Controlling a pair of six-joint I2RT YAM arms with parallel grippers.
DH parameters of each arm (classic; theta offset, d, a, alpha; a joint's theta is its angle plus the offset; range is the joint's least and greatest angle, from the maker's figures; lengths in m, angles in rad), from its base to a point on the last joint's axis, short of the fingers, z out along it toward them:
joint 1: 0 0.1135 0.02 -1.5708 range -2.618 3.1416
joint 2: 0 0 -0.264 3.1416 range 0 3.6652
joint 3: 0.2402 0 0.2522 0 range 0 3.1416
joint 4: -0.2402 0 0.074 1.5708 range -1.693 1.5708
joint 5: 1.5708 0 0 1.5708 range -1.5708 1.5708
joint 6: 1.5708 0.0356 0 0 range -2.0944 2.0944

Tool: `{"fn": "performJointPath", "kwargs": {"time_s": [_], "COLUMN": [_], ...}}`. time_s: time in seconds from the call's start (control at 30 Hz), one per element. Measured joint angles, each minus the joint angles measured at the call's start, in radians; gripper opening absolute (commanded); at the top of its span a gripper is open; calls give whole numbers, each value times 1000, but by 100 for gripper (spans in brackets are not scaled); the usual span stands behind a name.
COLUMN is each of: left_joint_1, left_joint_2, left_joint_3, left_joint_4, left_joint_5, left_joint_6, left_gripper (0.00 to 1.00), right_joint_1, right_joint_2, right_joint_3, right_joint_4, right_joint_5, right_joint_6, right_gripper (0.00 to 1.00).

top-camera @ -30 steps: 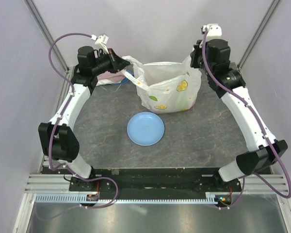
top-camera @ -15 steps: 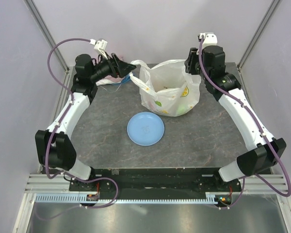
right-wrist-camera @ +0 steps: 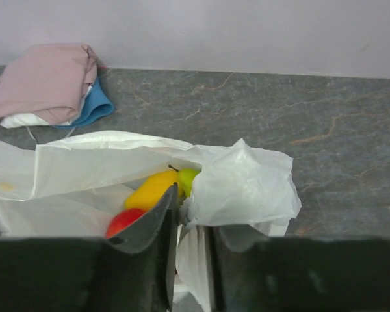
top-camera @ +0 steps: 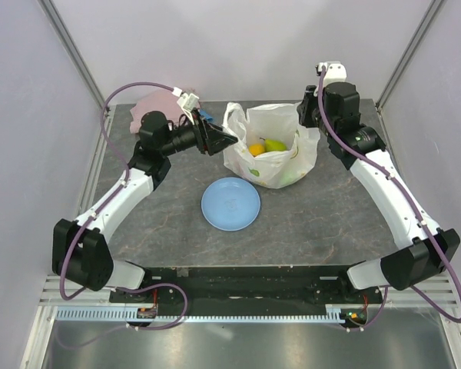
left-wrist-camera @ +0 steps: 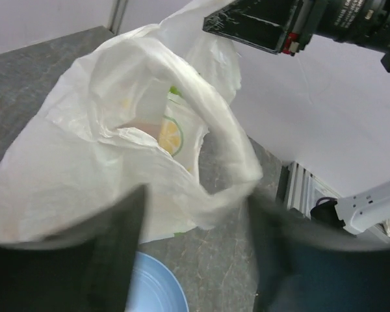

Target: Place the fruits into the plastic bag

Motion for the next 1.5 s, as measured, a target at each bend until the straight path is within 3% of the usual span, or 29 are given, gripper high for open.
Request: {"fn": "performJointPath", "kwargs": {"time_s": [0.07,0.1,0.17,0.4,0.57,0.7,0.83,0.93,1.0,1.03,1.13,1.27,1.37,1.5], "left_joint_1": [-18,-21,-21,-14,42,84,98,98,98,98,98,98,98,98], "left_joint_2": [2,3,9,89,207,323,387,435,455,458,457,437,393,285], "left_joint_3": [0,0,6,182,470,672,696,695,683,674,658,640,602,514], "left_joint_4": [4,6,11,0,-70,-144,-199,-247,-281,-295,-315,-326,-323,-295], "left_joint_5": [3,3,2,-35,-63,-61,-59,-59,-60,-60,-64,-84,-103,-137], "left_joint_6": [13,11,14,14,15,22,24,27,34,38,60,87,105,124], "left_gripper": [17,10,2,2,2,2,2,2,9,25,59,74,80,84], "right_joint_1": [0,0,0,-2,-16,-23,-26,-28,-29,-30,-32,-32,-33,-33], "right_joint_2": [-2,-2,-3,22,69,80,97,117,135,141,145,143,137,103], "right_joint_3": [-3,-3,-3,135,329,367,327,274,244,233,218,218,213,188], "right_joint_4": [0,0,0,-30,-30,-17,-11,-15,-16,-18,-26,-16,-14,-15], "right_joint_5": [-5,-11,-17,-23,-19,-15,-14,-14,-14,-15,-16,-22,-36,-55], "right_joint_6": [6,9,10,-1,-23,-30,-29,-27,-27,-25,-23,-16,-13,-8], "right_gripper": [7,1,0,0,0,0,1,8,16,19,33,62,75,84]}}
